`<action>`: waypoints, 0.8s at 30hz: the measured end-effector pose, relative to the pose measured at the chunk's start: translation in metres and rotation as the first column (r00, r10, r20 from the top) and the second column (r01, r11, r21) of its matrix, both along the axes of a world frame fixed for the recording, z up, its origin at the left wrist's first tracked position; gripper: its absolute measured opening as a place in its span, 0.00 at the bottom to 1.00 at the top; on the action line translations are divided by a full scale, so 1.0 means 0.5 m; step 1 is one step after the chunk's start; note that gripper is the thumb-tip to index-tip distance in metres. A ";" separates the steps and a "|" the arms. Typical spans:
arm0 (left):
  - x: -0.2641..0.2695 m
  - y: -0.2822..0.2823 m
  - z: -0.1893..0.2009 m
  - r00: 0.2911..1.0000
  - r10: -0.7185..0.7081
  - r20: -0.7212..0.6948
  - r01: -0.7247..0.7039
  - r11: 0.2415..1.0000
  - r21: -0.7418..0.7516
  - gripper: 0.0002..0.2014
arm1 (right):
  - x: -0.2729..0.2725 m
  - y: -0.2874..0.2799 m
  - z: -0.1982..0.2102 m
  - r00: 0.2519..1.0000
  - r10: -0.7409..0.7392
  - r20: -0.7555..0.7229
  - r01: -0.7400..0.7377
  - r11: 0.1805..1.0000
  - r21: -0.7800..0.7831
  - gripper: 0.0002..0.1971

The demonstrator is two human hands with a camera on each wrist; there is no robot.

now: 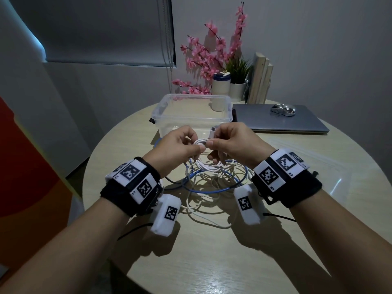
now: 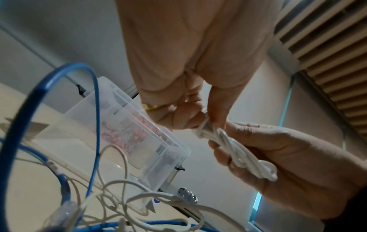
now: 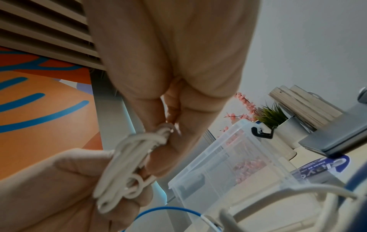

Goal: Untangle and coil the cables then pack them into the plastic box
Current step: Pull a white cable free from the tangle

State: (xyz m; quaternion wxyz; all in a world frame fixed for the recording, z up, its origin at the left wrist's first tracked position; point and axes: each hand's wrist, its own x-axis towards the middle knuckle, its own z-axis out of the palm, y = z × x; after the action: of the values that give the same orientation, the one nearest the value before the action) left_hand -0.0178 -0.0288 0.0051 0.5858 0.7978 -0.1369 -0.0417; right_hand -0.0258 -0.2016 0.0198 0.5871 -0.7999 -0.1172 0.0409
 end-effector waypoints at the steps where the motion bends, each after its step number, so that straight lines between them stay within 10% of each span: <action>1: 0.002 -0.002 0.001 0.999 0.016 -0.031 -0.017 0.999 -0.044 0.11 | 0.000 0.002 0.000 1.000 -0.005 0.002 0.005 1.000 0.022 0.07; 12: 0.007 -0.005 -0.007 0.986 0.107 0.128 -0.106 0.994 -0.015 0.05 | 0.000 0.005 0.008 0.999 -0.022 0.031 0.019 0.992 0.121 0.05; 24: 0.000 -0.016 0.004 0.988 0.153 -0.024 -0.155 0.973 -0.174 0.10 | -0.002 0.009 0.006 0.999 -0.029 0.019 0.025 0.983 0.184 0.05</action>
State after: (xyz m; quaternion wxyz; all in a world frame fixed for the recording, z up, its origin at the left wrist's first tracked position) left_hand -0.0179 -0.0370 0.0071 0.6558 0.7512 -0.0746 0.0116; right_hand -0.0268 -0.1972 0.0226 0.6574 -0.7445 -0.1159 0.0132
